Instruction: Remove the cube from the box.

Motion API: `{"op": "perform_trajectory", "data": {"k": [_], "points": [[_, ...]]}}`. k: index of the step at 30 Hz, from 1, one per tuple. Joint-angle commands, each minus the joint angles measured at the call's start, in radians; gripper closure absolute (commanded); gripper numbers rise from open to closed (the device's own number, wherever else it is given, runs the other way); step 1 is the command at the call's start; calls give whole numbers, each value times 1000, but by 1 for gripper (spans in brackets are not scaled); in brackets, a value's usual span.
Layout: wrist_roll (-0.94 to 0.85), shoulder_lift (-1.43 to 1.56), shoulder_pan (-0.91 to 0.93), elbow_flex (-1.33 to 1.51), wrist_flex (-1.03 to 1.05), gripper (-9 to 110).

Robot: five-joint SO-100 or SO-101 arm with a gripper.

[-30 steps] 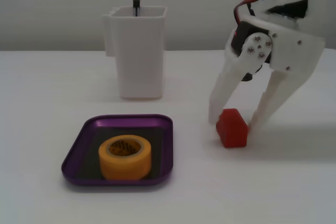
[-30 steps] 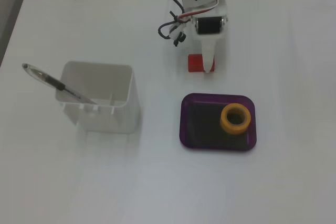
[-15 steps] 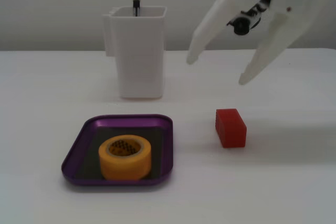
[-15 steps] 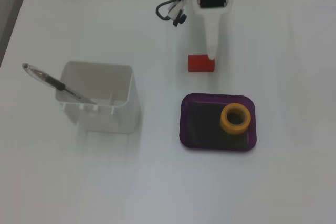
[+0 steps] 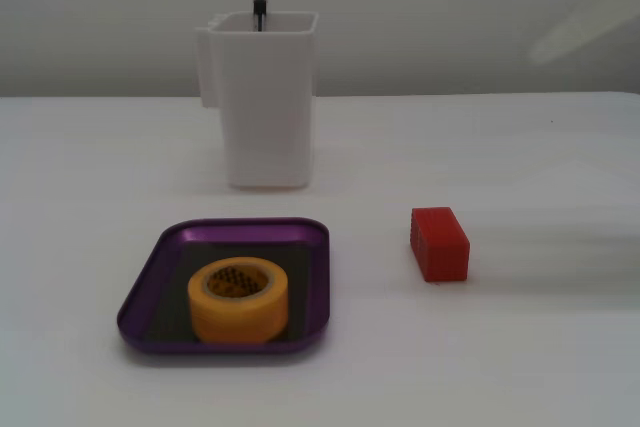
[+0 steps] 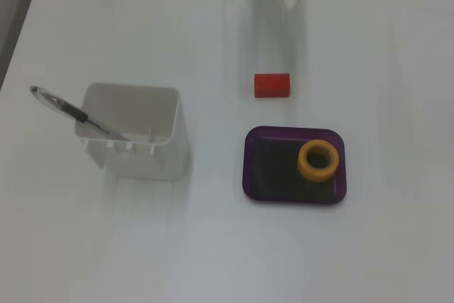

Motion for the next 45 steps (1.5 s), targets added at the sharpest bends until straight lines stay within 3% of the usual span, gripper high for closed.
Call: {"op": "perform_trajectory", "data": {"k": [1, 16, 28, 35, 45], "points": [[5, 156, 6, 138, -5, 78], [5, 626, 6, 626, 11, 78], [80, 621, 6, 726, 11, 79], [80, 621, 6, 726, 11, 102], [91, 621, -3, 726, -3, 99]]}}
